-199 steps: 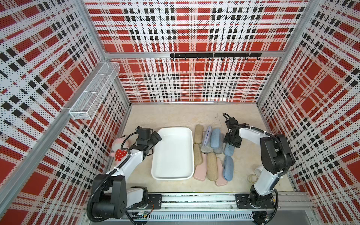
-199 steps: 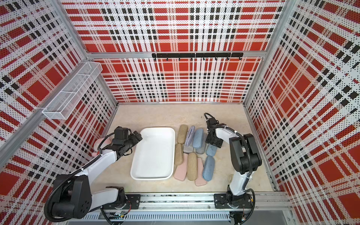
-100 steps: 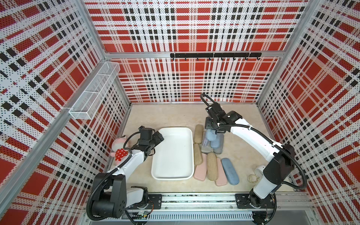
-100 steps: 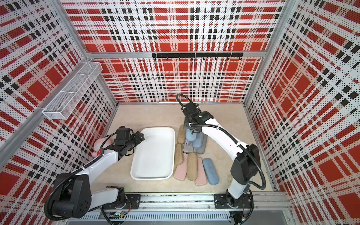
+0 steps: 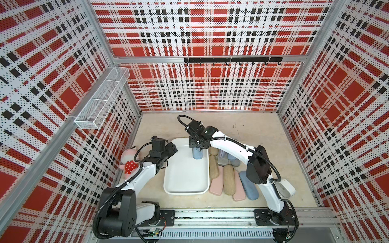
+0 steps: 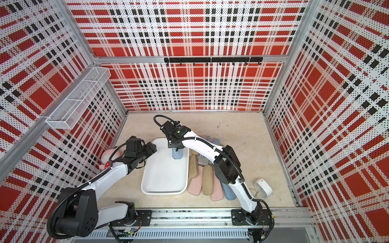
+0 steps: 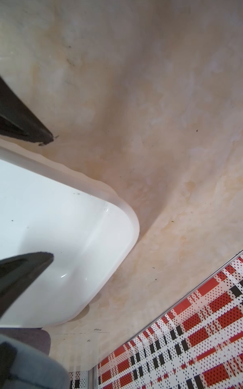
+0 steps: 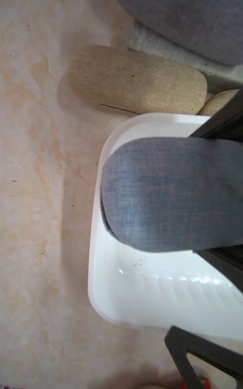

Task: Put the glasses cases into the storage boxes
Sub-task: Place the glasses case in the storage box.

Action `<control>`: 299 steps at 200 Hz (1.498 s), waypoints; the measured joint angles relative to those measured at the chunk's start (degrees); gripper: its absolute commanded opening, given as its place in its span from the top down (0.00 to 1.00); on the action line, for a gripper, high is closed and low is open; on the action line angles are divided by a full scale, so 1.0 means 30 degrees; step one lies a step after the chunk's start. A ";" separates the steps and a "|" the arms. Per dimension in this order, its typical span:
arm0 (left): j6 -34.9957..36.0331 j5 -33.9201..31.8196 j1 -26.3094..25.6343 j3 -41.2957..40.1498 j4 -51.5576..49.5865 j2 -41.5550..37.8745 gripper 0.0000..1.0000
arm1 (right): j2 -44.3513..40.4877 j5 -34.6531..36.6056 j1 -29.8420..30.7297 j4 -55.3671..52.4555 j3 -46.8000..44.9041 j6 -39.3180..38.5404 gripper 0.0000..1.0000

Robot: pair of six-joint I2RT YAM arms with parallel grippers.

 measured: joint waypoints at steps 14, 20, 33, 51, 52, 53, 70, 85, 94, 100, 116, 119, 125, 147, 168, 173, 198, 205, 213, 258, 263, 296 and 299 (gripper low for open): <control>0.0000 0.0000 0.0000 -0.0117 0.0000 0.0000 0.16 | 0.0233 -0.0058 -0.0051 -0.0029 0.0000 0.0197 0.44; 0.0000 0.0000 0.0000 -0.0182 0.0000 0.0000 0.16 | 0.0321 -0.0080 -0.0073 -0.0029 0.0000 0.0299 0.44; 0.0000 0.0000 0.0000 -0.0262 -0.0015 0.0000 0.17 | 0.0503 -0.0117 -0.0073 -0.0022 0.0000 0.0525 0.44; 0.0000 0.0000 0.0000 -0.0284 0.0000 0.0000 0.17 | 0.0772 -0.0233 -0.0058 -0.0007 -0.0007 0.0772 0.43; 0.0000 0.0000 0.0000 -0.0284 0.0000 0.0000 0.17 | 0.0780 -0.0233 -0.0058 -0.0007 -0.0007 0.0780 0.43; 0.0000 0.0000 0.0000 -0.0284 -0.0007 0.0000 0.17 | 0.0816 -0.0248 -0.0051 -0.0007 -0.0007 0.0794 0.43; 0.0000 -0.0007 0.0000 -0.0284 0.0000 0.0000 0.17 | 0.1115 -0.0379 -0.0036 -0.0015 -0.0007 0.0984 0.43; 0.0000 -0.0015 0.0000 -0.0284 -0.0007 0.0000 0.17 | 0.1421 -0.0386 -0.0029 -0.0066 0.0029 0.1115 0.43; 0.0007 -0.0036 0.0000 -0.0284 -0.0007 0.0000 0.17 | 0.1654 -0.0393 -0.0029 -0.0109 0.0080 0.1151 0.42; 0.0007 -0.0066 0.0000 -0.0284 -0.0007 0.0000 0.18 | 0.1821 -0.0401 -0.0029 -0.0160 0.0146 0.1158 0.42; 0.0007 -0.0131 0.0000 -0.0284 -0.0007 0.0000 0.17 | 0.2193 -0.0408 -0.0029 -0.0226 0.0175 0.1209 0.41; 0.0015 -0.0138 0.0000 -0.0284 -0.0007 0.0000 0.17 | 0.2251 -0.0408 -0.0029 -0.0240 0.0175 0.1209 0.41; 0.0015 -0.0146 0.0000 -0.0284 -0.0007 0.0000 0.17 | 0.2375 -0.0415 -0.0029 -0.0270 0.0175 0.1217 0.40; 0.0087 -0.0160 0.0000 -0.0284 -0.0007 0.0000 0.18 | 0.2659 -0.0444 -0.0029 -0.0393 0.0175 0.1217 0.38; 0.0182 -0.0168 0.0000 -0.0284 -0.0015 0.0000 0.18 | 0.2856 -0.0444 -0.0029 -0.0532 0.0357 0.1224 0.35; 0.0219 -0.0168 0.0000 -0.0284 -0.0015 0.0007 0.18 | 0.2885 -0.0444 -0.0029 -0.0532 0.0393 0.1224 0.34; 0.0299 -0.0197 0.0000 -0.0284 -0.0015 0.0044 0.18 | 0.2951 -0.0430 -0.0029 -0.0590 0.0459 0.1268 0.31; 0.0313 -0.0233 0.0000 -0.0284 -0.0022 0.0044 0.18 | 0.2973 -0.0423 -0.0029 -0.0590 0.0459 0.1290 0.30; 0.0357 -0.0277 0.0000 -0.0277 -0.0022 0.0044 0.18 | 0.3002 -0.0408 -0.0029 -0.0590 0.0459 0.1333 0.29; 0.0546 -0.0590 0.0000 -0.0277 -0.0124 0.0277 0.18 | 0.3053 -0.0350 -0.0029 -0.0634 0.0707 0.1450 0.28; 0.0568 -0.0605 0.0000 -0.0277 -0.0146 0.0291 0.18 | 0.3053 -0.0328 -0.0029 -0.0678 0.0772 0.1457 0.28; 0.0685 -0.0685 -0.0007 -0.0277 -0.0153 0.0299 0.18 | 0.3053 -0.0051 -0.0036 -0.0940 0.1195 0.1486 0.26; 0.0699 -0.0692 -0.0007 -0.0277 -0.0153 0.0299 0.18 | 0.3053 -0.0029 -0.0036 -0.0954 0.1239 0.1472 0.25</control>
